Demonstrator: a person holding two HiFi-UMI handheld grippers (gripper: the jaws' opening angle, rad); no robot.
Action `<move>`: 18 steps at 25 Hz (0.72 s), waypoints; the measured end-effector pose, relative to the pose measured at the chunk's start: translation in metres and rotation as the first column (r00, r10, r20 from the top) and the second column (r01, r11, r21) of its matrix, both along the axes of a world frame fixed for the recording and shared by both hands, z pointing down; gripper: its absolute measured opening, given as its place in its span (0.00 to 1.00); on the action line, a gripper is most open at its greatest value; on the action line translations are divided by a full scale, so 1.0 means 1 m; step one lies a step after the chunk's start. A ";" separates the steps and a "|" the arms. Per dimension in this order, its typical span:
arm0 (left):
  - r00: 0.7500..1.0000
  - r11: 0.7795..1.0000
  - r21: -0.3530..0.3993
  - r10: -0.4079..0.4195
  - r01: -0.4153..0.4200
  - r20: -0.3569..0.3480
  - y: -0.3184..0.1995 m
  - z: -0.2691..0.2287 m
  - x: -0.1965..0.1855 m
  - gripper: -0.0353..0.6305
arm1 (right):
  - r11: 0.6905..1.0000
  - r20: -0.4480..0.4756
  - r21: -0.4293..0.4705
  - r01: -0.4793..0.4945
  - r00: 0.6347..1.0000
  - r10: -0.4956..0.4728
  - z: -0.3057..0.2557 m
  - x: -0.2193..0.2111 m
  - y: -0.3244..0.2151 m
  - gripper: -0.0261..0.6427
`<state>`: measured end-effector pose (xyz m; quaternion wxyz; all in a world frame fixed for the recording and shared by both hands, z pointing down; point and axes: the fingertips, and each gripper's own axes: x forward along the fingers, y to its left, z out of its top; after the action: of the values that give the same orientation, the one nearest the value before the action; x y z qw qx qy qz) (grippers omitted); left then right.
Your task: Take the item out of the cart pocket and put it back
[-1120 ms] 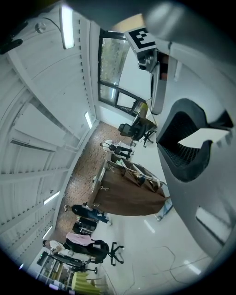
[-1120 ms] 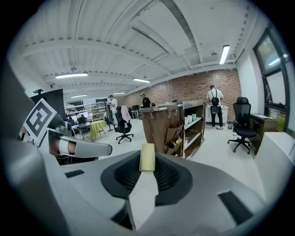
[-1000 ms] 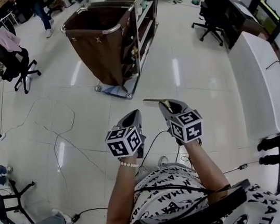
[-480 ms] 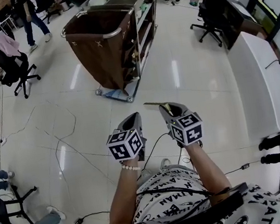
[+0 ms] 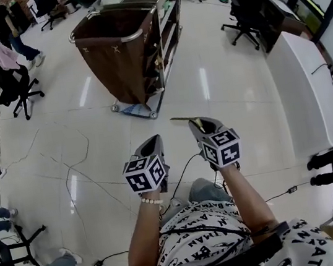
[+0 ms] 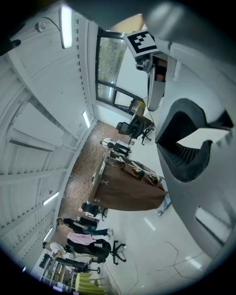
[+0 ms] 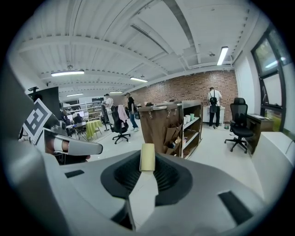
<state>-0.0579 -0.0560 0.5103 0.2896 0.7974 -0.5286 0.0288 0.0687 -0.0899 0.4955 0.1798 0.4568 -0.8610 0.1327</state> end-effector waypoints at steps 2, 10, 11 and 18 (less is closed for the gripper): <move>1.000 1.000 0.002 -0.010 0.010 -0.002 0.000 -0.002 -0.009 0.06 | 1.000 -0.001 0.011 -0.007 1.000 0.007 -0.006 0.001 -0.007 0.16; 1.000 1.000 0.016 -0.023 0.023 0.015 -0.020 -0.006 -0.022 0.06 | 0.999 0.016 0.048 -0.025 1.000 0.025 -0.024 0.001 -0.054 0.16; 1.000 1.000 0.015 -0.026 0.025 0.017 -0.025 -0.005 -0.023 0.06 | 0.999 0.021 0.050 -0.022 1.000 0.021 -0.025 -0.002 -0.061 0.16; 0.999 0.999 0.035 -0.017 0.016 0.036 -0.091 -0.010 -0.017 0.06 | 0.995 0.043 0.094 0.026 0.999 -0.030 -0.040 -0.028 -0.141 0.16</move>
<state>-0.0753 -0.1465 0.5003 0.2663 0.7974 -0.5406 0.0316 0.0405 -0.2312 0.4559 0.1410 0.4495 -0.8764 0.1000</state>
